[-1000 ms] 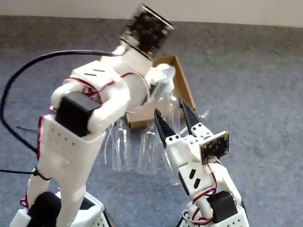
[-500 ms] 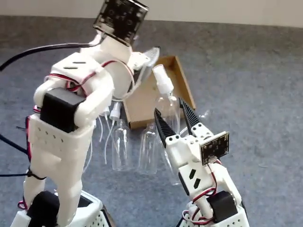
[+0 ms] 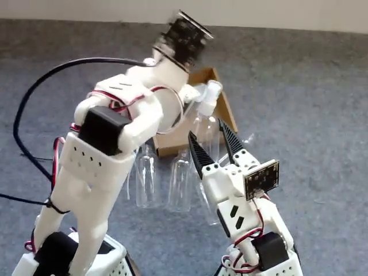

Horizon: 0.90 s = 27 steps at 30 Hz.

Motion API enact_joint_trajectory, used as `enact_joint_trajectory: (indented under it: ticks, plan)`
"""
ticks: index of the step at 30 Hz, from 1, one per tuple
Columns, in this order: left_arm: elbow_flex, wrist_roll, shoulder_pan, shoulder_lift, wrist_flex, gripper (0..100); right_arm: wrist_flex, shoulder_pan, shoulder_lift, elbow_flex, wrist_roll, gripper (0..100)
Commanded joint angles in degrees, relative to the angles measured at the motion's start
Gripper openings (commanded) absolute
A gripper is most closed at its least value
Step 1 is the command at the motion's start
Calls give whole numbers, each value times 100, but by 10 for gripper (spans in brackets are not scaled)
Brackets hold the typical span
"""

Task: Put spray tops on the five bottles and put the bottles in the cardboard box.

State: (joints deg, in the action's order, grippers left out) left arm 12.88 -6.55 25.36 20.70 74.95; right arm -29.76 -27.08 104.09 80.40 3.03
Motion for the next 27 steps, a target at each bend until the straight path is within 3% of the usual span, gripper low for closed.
enact_joint_trajectory:
  ticks: [1, 9, 27]
  plan:
    - [66, -70, 171, 40, -123, 167, 13, -40, 75, -40, -9, 4]
    - [541, -70, -391, 66, -132, 167, 13, -40, 75, -40, -9, 4]
    - [1464, -62, -338, 22, -141, 167, 13, -48, 75, -40, -18, 4]
